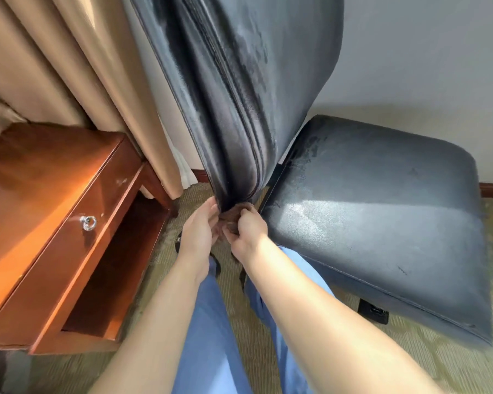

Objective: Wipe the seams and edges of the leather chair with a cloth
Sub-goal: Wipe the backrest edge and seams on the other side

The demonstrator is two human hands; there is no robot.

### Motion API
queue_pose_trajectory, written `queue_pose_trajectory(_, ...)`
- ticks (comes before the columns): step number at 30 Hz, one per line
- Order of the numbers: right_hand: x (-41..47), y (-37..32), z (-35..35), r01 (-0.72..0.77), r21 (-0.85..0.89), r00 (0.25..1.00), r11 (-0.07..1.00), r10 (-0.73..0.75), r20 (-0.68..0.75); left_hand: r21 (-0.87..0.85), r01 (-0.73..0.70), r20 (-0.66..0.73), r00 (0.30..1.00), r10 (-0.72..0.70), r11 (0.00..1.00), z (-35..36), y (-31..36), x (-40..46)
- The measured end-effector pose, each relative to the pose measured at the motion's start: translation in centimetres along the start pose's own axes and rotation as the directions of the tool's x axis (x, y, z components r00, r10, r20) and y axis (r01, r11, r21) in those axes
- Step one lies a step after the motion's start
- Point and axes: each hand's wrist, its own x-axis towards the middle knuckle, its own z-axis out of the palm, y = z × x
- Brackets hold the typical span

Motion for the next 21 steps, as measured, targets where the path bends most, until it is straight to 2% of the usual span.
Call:
queue_pose_trajectory(4,-2.4,-1.0,0.2,-0.018,0.069,1.0,0.997,0.017,0.026,-0.002,-0.036,0.005,0.999,0.036,0.999,0.3,1.1,-1.3)
queue_pose_trajectory(8,-4.4,-2.1,0.2,-0.125,0.178,0.987,0.976,0.105,0.119,-0.026,-0.053,-0.045,0.998,0.051,0.998,0.3,1.4,-2.3)
queue_pose_trajectory(12,-6.1,-2.1,0.9,-0.025,0.046,0.99,0.999,0.018,0.137,-0.004,-0.123,-0.117,0.986,0.122,0.992,0.3,1.6,-2.9)
queue_pose_trajectory(15,-7.6,-3.3,1.5,-0.043,0.018,0.991,0.999,0.04,0.128,0.095,-0.161,-0.065,0.984,0.168,0.982,0.3,2.2,-3.1)
queue_pose_trajectory(18,-8.4,-3.8,2.0,0.01,0.039,0.979,0.999,-0.018,0.205,0.185,-0.209,-0.011,0.977,0.215,0.96,-0.1,3.3,-2.3)
queue_pose_trajectory(21,-9.4,-4.4,2.7,0.061,0.03,0.976,0.998,-0.066,0.205,0.198,-0.278,-0.035,0.956,0.29,0.94,-0.4,4.5,-2.0)
